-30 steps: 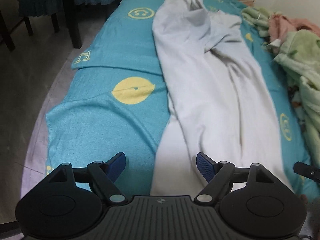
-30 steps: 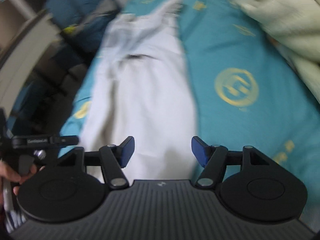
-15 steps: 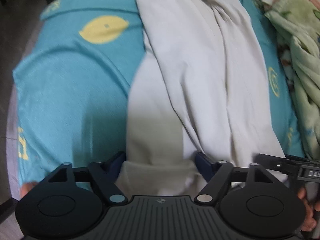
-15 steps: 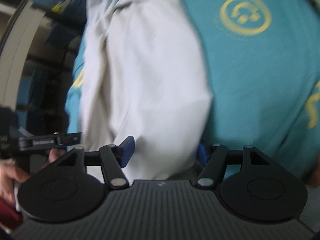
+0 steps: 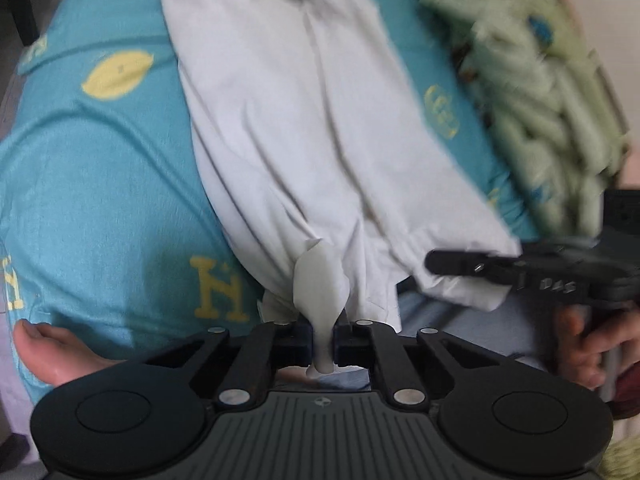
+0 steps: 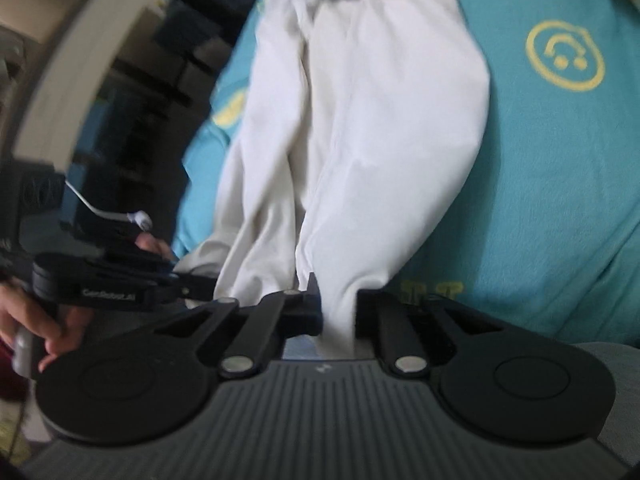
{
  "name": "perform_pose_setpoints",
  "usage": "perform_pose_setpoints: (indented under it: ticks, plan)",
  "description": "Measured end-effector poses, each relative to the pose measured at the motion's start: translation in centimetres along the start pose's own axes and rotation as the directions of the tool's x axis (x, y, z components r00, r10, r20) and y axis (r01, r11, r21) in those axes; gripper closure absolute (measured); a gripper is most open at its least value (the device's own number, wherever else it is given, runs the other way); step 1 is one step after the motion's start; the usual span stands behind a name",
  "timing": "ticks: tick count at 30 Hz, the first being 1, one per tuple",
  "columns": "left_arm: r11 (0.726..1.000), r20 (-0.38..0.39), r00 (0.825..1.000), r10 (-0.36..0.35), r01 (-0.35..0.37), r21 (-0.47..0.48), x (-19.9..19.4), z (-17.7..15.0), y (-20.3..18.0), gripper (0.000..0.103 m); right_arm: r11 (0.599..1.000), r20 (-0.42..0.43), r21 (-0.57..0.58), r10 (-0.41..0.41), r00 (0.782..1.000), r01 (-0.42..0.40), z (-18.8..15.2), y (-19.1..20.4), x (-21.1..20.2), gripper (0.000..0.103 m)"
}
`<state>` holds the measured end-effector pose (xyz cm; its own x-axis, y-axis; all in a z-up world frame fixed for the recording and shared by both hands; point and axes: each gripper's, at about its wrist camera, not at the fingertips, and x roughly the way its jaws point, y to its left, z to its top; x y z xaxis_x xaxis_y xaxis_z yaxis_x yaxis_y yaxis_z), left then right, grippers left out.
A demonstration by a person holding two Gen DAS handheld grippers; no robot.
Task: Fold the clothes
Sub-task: 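Fold the hem up toward the collar with both grippers and release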
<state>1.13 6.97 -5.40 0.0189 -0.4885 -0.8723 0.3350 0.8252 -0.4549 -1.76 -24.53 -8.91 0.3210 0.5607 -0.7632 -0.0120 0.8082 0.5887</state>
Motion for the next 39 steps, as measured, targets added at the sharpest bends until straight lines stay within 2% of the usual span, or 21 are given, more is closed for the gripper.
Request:
perform_pose_setpoints:
  ticks: [3,7,9,11,13,15,20,22,24,26,28,34,39]
  plan:
    - [0.995,0.147,0.986,-0.083,0.089,-0.034,-4.6,0.2,-0.7,0.095,0.999,0.073,0.01,0.031,0.997,-0.032,0.5,0.2,-2.9,0.094]
    - [0.982,0.32,0.934,-0.16,0.184,-0.047,-11.0,0.0,-2.0,0.096,0.993,0.212,-0.03,0.118,0.97,-0.114,1.1,0.9,-8.5,0.095]
    - [0.976,0.387,0.904,-0.18,0.214,-0.046,-14.0,-0.8,-2.6,0.096,0.988,0.273,-0.054,0.156,0.949,-0.146,1.0,1.6,-11.2,0.095]
    - [0.972,0.426,0.884,-0.191,0.23,-0.041,-16.0,-2.0,-3.5,0.096,0.983,0.318,-0.078,0.184,0.93,-0.168,0.6,2.5,-13.4,0.095]
    - [0.973,0.436,0.88,-0.189,0.227,-0.035,-17.1,-4.1,-4.2,0.096,0.978,0.353,-0.104,0.209,0.912,-0.183,-0.2,3.4,-15.3,0.095]
    - [0.975,0.437,0.88,-0.186,0.221,-0.03,-18.1,-6.7,-4.6,0.096,0.975,0.362,-0.129,0.215,0.907,-0.18,-1.7,3.9,-16.6,0.095]
    - [0.973,0.407,0.895,-0.183,0.225,-0.059,-16.7,-13.5,-4.6,0.096,0.976,0.332,-0.148,0.203,0.921,-0.161,-7.8,3.1,-17.2,0.095]
    - [0.971,0.398,0.9,-0.18,0.228,-0.075,-16.1,-14.6,-4.2,0.096,0.977,0.323,-0.133,0.201,0.925,-0.166,-8.7,2.8,-17.2,0.095]
    - [0.974,0.415,0.895,-0.166,0.215,-0.075,-16.3,-14.2,-3.8,0.096,0.978,0.318,-0.114,0.204,0.926,-0.176,-9.0,2.5,-17.2,0.095]
    - [0.975,0.433,0.888,-0.155,0.207,-0.075,-16.9,-12.9,-3.6,0.096,0.978,0.318,-0.097,0.204,0.926,-0.183,-9.0,2.4,-17.2,0.095]
    - [0.978,0.454,0.88,-0.141,0.195,-0.074,-17.4,-10.5,-3.5,0.096,0.981,0.341,-0.084,0.196,0.92,-0.177,-7.2,2.7,-17.2,0.095]
    - [0.988,0.519,0.852,-0.065,0.129,-0.087,-16.1,0.3,-2.5,0.095,0.975,0.385,0.023,0.197,0.902,-0.223,2.0,0.8,-14.4,0.094]
    - [0.991,0.544,0.839,-0.001,0.073,-0.111,-12.0,8.4,-0.3,0.095,0.976,0.396,0.07,0.164,0.904,-0.207,9.7,-1.6,-9.8,0.094]
